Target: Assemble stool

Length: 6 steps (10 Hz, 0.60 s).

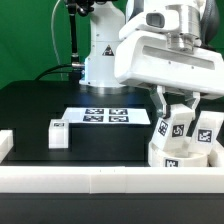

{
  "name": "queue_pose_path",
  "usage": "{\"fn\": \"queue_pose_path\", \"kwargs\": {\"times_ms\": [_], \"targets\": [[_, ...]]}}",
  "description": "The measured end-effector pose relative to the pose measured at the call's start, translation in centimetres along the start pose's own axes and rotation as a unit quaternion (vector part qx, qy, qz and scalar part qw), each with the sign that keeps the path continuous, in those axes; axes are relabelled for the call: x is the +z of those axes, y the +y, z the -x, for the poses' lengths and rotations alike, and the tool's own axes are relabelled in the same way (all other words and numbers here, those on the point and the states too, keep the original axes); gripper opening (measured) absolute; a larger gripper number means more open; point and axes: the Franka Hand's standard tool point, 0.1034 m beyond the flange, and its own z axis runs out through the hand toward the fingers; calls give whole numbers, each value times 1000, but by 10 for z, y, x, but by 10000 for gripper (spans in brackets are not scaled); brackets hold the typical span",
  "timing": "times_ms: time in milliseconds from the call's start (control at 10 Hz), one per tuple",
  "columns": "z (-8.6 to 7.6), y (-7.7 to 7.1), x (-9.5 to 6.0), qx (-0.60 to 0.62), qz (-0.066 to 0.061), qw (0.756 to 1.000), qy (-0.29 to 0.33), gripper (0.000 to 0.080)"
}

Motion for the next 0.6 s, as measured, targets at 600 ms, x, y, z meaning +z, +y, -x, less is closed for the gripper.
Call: {"fn": "queue_pose_path", "kwargs": {"times_ms": [600], "targets": [[-12,7,-14,1,-3,1000,-3,646]]}}
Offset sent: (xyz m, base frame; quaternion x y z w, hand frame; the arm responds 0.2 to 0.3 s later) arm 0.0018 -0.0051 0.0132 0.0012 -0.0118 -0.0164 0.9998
